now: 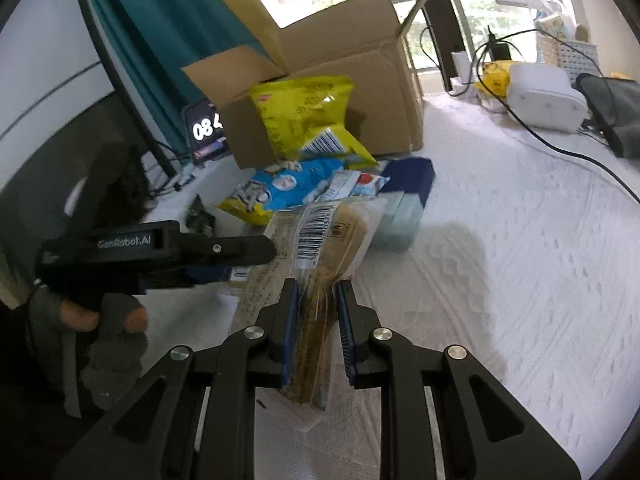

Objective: Organize snacks
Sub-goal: 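Grasp another clear bread pack with the left gripper while the right lifts its pack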

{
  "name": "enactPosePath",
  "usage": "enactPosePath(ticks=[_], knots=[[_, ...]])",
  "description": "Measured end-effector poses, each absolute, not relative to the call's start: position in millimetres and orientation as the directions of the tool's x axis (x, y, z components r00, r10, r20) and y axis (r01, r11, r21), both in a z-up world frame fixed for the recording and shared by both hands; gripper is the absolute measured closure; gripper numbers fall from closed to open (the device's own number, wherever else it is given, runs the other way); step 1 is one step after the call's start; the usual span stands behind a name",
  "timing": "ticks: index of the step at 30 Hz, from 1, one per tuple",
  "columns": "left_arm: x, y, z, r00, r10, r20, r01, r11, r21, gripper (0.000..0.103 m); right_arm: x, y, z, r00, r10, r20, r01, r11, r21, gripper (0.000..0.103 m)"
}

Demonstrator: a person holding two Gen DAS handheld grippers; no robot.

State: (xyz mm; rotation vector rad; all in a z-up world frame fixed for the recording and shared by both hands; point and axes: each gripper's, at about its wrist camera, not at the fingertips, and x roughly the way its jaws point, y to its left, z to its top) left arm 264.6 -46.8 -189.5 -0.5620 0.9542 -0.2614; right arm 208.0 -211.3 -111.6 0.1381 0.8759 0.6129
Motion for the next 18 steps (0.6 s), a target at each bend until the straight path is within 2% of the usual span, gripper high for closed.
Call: enactPosePath(ticks=[2, 3, 8, 18], knots=[[264, -43, -186, 0.567, -0.460, -0.683, -0.024, 0.820, -0.572, 0.064, 207, -215, -111, 0.488, 0.555, -0.673, -0.435, 0.824, 0.364, 0.082], [262, -40, -184, 0.575, -0.427, -0.698, -0.032, 0.841, -0.541, 0.079, 206, -217, -108, 0.494, 0.556, -0.669, -0.432, 0.824, 0.366, 0.082], [263, -37, -187, 0.576, -0.443, -0.687, -0.018, 0.833, -0.553, 0.082, 200, -226, -94, 0.535, 0.518, -0.667, -0.424, 0.848, 0.319, 0.083], [231, -12, -155, 0.628, -0.448, -0.636, 0.023, 0.828, -0.560, 0.085, 185, -245, -66, 0.599, 0.445, -0.666, -0.375, 0.890, 0.257, 0.083]])
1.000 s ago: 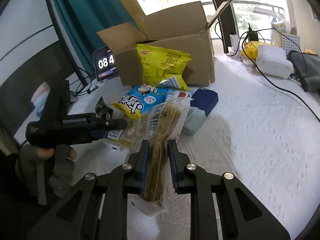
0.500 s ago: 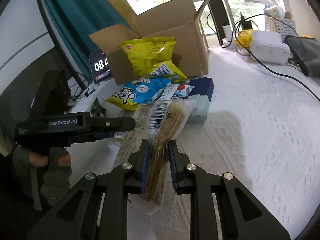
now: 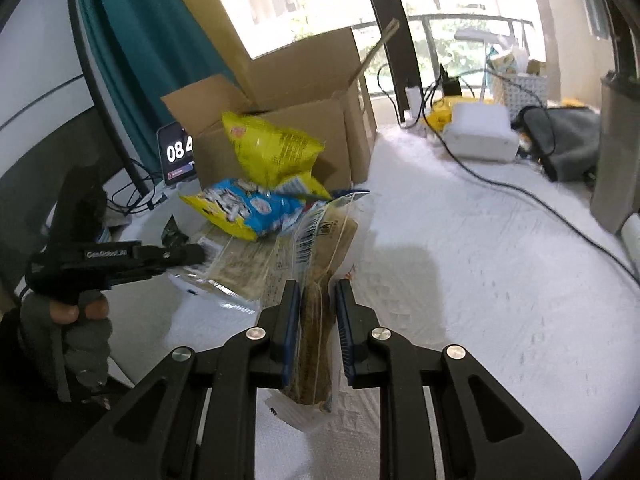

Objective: Organize snacks
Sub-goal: 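Grasp another clear bread pack with the left gripper while the right lifts its pack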

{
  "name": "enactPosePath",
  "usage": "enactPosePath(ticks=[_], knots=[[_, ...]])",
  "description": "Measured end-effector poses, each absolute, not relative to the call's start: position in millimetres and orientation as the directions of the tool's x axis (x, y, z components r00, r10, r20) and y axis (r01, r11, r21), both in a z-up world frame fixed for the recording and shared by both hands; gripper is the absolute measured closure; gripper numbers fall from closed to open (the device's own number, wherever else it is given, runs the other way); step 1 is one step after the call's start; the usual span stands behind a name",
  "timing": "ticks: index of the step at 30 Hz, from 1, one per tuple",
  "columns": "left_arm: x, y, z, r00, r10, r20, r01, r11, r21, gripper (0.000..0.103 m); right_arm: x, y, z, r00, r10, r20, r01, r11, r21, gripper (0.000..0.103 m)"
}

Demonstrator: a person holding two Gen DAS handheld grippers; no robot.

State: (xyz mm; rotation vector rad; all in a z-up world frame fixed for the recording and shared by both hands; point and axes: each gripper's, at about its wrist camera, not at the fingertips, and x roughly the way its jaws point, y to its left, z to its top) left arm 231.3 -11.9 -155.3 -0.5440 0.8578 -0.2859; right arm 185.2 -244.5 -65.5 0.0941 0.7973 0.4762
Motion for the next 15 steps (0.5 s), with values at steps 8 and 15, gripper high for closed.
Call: enactPosePath(ticks=[8, 15], knots=[[187, 27, -117, 0.725, -0.382, -0.573, 0.047, 0.858, -0.511, 0.085, 186, -217, -44, 0.610, 0.472, -0.636, -0.428, 0.872, 0.236, 0.084], [174, 53, -89, 0.793, -0.308, -0.526, 0.048, 0.892, -0.450, 0.085, 198, -196, -21, 0.625, 0.493, -0.605, -0.466, 0.858, 0.218, 0.084]])
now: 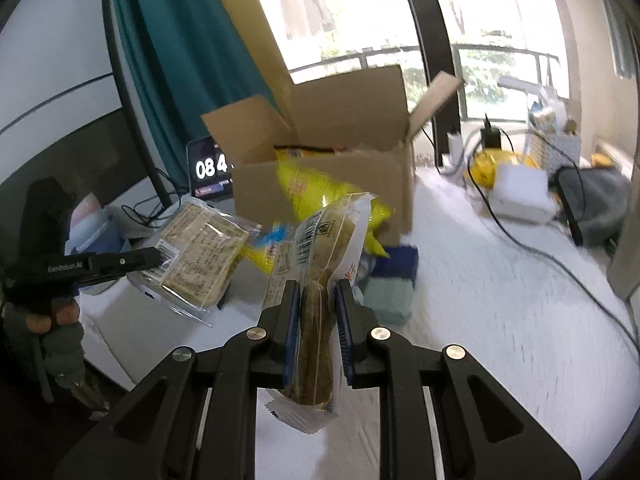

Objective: Organize snacks
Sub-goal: 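Grasp another clear bread pack with the left gripper while the right lifts its pack, then carry both bread packs over the box and open both grippers to drop them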

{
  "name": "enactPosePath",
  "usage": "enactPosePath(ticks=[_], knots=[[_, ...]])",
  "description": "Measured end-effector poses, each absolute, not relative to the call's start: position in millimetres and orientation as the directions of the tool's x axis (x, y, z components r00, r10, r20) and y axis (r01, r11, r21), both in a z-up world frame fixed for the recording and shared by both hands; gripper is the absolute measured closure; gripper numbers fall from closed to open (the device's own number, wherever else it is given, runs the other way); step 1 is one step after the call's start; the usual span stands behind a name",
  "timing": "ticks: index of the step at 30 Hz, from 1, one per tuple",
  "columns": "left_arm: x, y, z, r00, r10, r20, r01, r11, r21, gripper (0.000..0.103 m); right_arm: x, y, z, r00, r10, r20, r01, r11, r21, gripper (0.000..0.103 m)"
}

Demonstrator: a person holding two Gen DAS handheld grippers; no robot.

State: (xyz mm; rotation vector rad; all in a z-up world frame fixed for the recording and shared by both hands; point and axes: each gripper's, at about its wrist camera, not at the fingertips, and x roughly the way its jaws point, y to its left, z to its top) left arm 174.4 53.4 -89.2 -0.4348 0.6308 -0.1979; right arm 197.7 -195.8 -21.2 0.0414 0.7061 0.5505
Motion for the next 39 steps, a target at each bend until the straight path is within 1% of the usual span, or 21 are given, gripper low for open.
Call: enactPosePath(ticks=[6, 10, 17, 22, 24, 26, 32, 34, 37, 39], knots=[[177, 64, -67, 0.834, -0.269, -0.482, 0.061, 0.913, -0.403, 0.085, 212, -183, -1, 0.650, 0.489, -0.581, -0.478, 0.858, 0.187, 0.084], [188, 68, -55, 0.854, -0.260, -0.452, 0.071, 0.917, -0.393, 0.085, 225, -174, 12, 0.673, 0.470, -0.571, -0.477, 0.866, 0.149, 0.084], [213, 80, -32, 0.889, -0.230, -0.396, 0.091, 0.936, -0.339, 0.084, 256, -160, 43, 0.732, 0.435, -0.524, -0.473, 0.878, 0.069, 0.084], [239, 94, -19, 0.892, -0.242, -0.383, 0.095, 0.926, -0.365, 0.084, 292, -152, 55, 0.770, 0.390, -0.505, -0.443, 0.896, 0.018, 0.084], [252, 96, -13, 0.898, -0.237, -0.371, 0.099, 0.930, -0.354, 0.084, 310, -149, 54, 0.771, 0.377, -0.513, -0.422, 0.906, 0.030, 0.084], [268, 101, -12, 0.896, -0.265, -0.356, 0.124, 0.920, -0.372, 0.084, 324, -145, 52, 0.778, 0.361, -0.514, -0.406, 0.913, 0.026, 0.084], [318, 109, -4, 0.902, -0.205, -0.380, 0.094, 0.952, -0.293, 0.084, 363, -137, 59, 0.798, 0.328, -0.506, -0.377, 0.926, 0.007, 0.084], [336, 114, -1, 0.891, -0.235, -0.389, 0.105, 0.939, -0.326, 0.084, 379, -134, 61, 0.806, 0.313, -0.502, -0.368, 0.930, -0.011, 0.084], [356, 109, 3, 0.902, -0.198, -0.383, 0.095, 0.958, -0.271, 0.084, 397, -130, 57, 0.853, 0.248, -0.459, -0.318, 0.945, -0.081, 0.084], [369, 104, 3, 0.907, -0.161, -0.388, 0.076, 0.971, -0.226, 0.084, 414, -131, 49, 0.855, 0.224, -0.468, -0.285, 0.956, -0.064, 0.084]])
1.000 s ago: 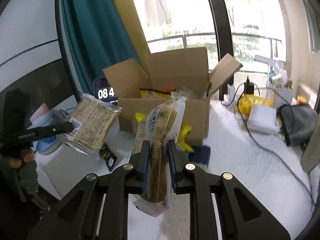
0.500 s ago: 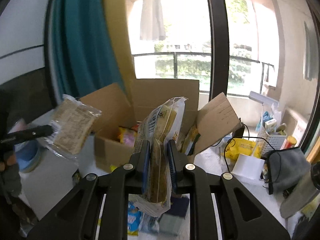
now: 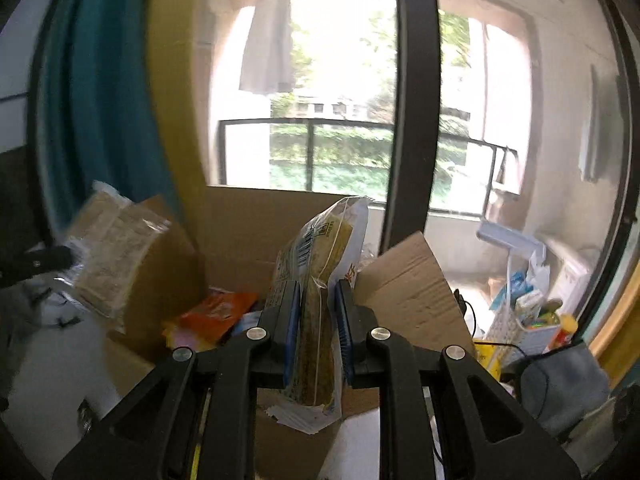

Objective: Organize snacks
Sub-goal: 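Carry both bread packs over the box and open both grippers to drop them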

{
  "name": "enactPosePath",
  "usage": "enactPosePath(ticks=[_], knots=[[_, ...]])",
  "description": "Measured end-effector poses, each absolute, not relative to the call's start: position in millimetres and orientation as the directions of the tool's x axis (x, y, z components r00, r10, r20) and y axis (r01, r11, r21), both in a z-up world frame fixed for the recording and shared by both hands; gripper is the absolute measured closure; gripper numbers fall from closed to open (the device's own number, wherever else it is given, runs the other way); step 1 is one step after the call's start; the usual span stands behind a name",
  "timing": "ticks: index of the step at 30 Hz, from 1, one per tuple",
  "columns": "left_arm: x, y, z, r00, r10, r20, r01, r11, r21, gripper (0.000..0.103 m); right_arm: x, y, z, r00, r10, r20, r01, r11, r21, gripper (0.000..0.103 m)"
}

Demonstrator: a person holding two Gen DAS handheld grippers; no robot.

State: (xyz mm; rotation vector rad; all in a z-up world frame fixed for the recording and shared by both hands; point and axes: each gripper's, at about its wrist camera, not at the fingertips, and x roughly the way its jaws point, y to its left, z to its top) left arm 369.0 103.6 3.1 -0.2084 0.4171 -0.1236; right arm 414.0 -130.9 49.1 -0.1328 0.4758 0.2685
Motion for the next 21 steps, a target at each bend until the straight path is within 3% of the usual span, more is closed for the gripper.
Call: enactPosePath(ticks=[6, 12, 14, 16, 21], knots=[[408, 85, -7, 0.896, -0.095, -0.434, 0.059, 0.994, -0.095, 0.083, 454, -127, 28, 0.829, 0.182, -0.529, -0.224, 0.974, -0.016, 0.084], [434, 89, -21, 0.857, -0.074, -0.509, 0.015, 0.993, -0.120, 0.079, 472, -121, 19, 0.802, 0.168, -0.574, -0.203, 0.979, 0.002, 0.081], [437, 91, -21, 0.862, -0.060, -0.504, 0.003, 0.994, -0.112, 0.075, 475, -123, 18, 0.803, 0.162, -0.573, -0.199, 0.980, -0.002, 0.078], [434, 90, -20, 0.864, -0.058, -0.501, 0.002, 0.994, -0.111, 0.054, 475, -122, 20, 0.807, 0.159, -0.569, -0.201, 0.979, -0.012, 0.072], [429, 89, -17, 0.872, -0.066, -0.486, 0.008, 0.993, -0.121, 0.049, 469, -123, 22, 0.808, 0.176, -0.562, -0.223, 0.975, -0.015, 0.070]])
